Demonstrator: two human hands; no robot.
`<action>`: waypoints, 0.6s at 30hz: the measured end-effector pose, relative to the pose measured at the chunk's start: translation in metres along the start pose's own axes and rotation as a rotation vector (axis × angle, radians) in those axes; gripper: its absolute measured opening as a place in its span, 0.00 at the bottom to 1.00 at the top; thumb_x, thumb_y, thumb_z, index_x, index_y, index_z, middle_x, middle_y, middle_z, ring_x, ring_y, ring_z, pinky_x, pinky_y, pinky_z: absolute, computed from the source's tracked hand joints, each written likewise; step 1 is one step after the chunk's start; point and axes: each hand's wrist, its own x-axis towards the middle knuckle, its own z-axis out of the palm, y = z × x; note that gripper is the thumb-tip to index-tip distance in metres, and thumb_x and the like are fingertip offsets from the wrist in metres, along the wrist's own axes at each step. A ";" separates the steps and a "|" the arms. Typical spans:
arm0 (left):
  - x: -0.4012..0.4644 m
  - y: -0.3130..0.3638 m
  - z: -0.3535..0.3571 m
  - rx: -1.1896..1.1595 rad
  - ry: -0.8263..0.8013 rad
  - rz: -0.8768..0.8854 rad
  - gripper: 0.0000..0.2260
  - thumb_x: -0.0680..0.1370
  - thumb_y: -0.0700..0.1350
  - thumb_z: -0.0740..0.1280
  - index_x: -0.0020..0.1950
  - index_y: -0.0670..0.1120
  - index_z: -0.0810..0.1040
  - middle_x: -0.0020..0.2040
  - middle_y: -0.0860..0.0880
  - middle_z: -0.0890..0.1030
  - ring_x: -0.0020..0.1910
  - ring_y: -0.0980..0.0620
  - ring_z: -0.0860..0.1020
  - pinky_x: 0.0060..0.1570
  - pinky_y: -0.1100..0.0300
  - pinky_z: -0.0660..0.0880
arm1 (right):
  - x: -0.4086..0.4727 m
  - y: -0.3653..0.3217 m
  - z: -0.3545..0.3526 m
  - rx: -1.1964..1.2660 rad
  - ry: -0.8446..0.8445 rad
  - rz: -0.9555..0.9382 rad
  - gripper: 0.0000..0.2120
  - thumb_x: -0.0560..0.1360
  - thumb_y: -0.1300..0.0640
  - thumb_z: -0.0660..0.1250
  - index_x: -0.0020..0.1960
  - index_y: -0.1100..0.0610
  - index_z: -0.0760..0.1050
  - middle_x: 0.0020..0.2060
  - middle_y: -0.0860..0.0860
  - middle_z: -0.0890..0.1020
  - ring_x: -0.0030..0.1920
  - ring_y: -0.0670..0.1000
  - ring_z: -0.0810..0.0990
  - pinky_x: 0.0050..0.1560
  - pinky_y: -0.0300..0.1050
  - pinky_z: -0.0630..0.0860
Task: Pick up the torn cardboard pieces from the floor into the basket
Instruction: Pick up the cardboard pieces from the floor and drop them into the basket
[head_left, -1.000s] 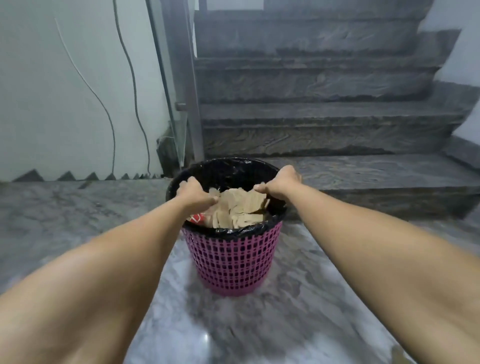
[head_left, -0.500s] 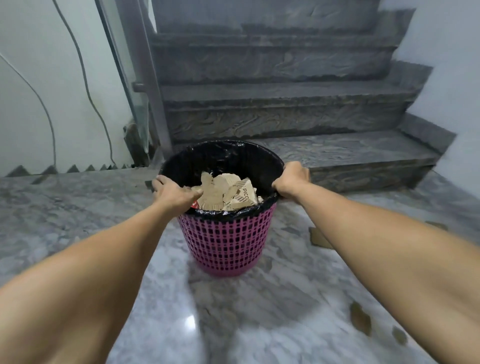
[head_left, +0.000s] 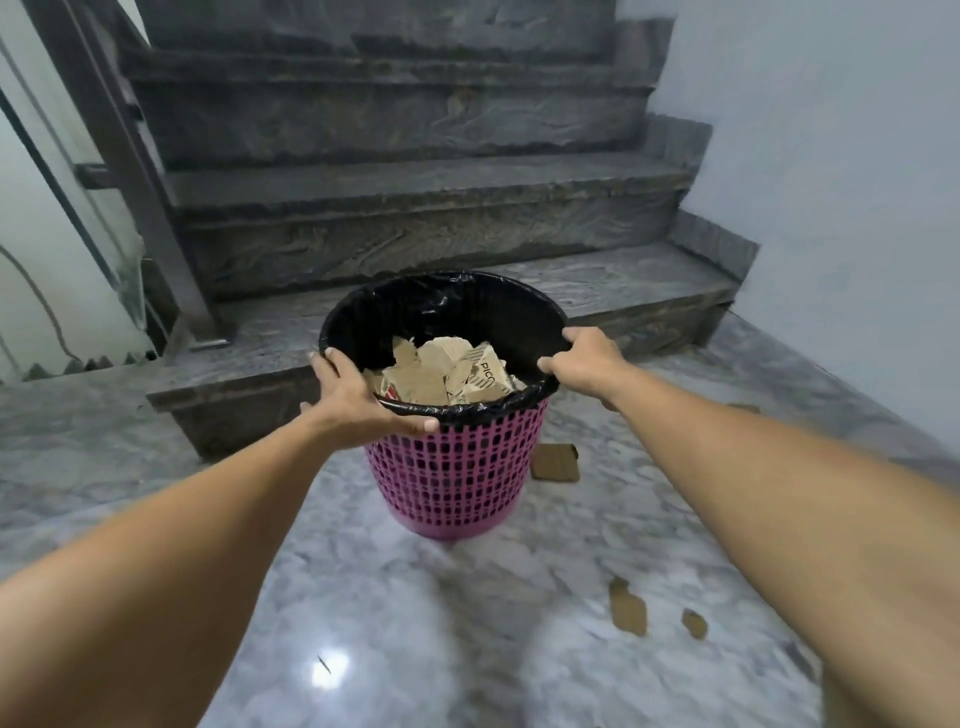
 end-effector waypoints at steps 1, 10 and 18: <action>-0.001 0.004 0.001 0.045 0.019 -0.026 0.77 0.44 0.70 0.75 0.75 0.43 0.28 0.75 0.44 0.27 0.77 0.41 0.36 0.75 0.40 0.45 | 0.001 0.003 0.000 -0.005 -0.031 -0.023 0.31 0.75 0.55 0.69 0.74 0.62 0.64 0.71 0.57 0.70 0.71 0.58 0.68 0.70 0.48 0.67; -0.018 0.064 0.029 0.448 0.075 0.095 0.70 0.49 0.81 0.60 0.78 0.46 0.34 0.76 0.41 0.31 0.76 0.40 0.32 0.73 0.37 0.37 | -0.030 0.030 -0.041 -0.063 -0.066 0.001 0.30 0.76 0.48 0.69 0.73 0.61 0.68 0.63 0.57 0.77 0.54 0.57 0.79 0.46 0.49 0.81; -0.061 0.178 0.136 0.443 0.103 0.730 0.43 0.68 0.73 0.63 0.74 0.47 0.65 0.75 0.46 0.64 0.77 0.43 0.54 0.74 0.44 0.49 | -0.105 0.120 -0.145 -0.132 -0.030 0.247 0.15 0.74 0.49 0.71 0.47 0.63 0.78 0.45 0.62 0.83 0.48 0.60 0.85 0.39 0.49 0.81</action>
